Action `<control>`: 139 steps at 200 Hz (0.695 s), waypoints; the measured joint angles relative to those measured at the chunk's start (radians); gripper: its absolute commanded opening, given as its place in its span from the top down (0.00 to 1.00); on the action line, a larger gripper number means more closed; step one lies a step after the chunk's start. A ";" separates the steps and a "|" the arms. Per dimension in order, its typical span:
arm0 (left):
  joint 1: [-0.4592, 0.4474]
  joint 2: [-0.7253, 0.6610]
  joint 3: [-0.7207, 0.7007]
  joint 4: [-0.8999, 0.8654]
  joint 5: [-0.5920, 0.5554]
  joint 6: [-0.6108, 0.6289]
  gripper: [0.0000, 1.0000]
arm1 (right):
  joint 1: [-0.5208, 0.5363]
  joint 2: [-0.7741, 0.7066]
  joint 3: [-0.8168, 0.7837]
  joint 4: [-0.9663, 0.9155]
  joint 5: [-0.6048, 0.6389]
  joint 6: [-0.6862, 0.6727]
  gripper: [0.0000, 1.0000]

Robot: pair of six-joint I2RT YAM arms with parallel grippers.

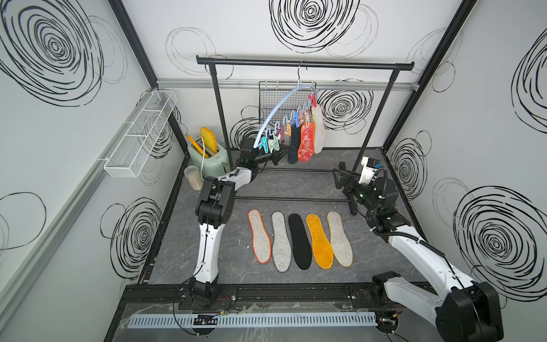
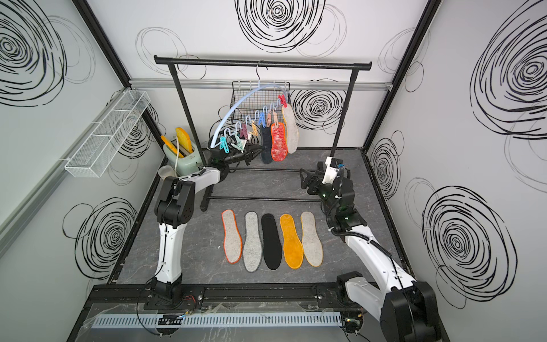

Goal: Take the shoe insoles off the hanger
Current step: Remove the insole from the hanger.

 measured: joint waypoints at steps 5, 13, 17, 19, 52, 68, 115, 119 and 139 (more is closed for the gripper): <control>0.007 -0.019 -0.013 -0.025 -0.002 0.009 1.00 | 0.000 0.003 0.000 0.000 0.000 0.000 0.18; 0.021 -0.045 -0.025 -0.073 -0.002 0.033 1.00 | 0.000 0.007 0.000 0.000 -0.001 0.000 0.18; 0.029 -0.056 -0.026 -0.102 -0.002 0.043 1.00 | 0.000 0.008 0.000 0.000 -0.002 0.000 0.18; 0.033 -0.062 -0.026 -0.117 -0.001 0.051 1.00 | 0.000 0.008 0.000 0.000 -0.002 0.000 0.18; 0.093 -0.121 0.013 -0.373 0.025 0.148 1.00 | 0.000 0.008 0.001 0.000 -0.004 0.000 0.19; 0.113 -0.162 0.008 -0.473 0.027 0.194 1.00 | 0.000 0.008 0.002 0.000 -0.005 -0.002 0.19; 0.124 -0.288 -0.027 -0.667 -0.071 0.286 1.00 | 0.002 0.019 0.030 -0.005 -0.019 -0.029 0.22; 0.124 -0.294 -0.027 -0.681 -0.079 0.292 1.00 | 0.002 0.021 0.033 -0.007 -0.020 -0.034 0.22; 0.124 -0.309 -0.016 -0.748 -0.116 0.299 1.00 | 0.006 0.028 0.036 -0.009 -0.021 -0.051 0.22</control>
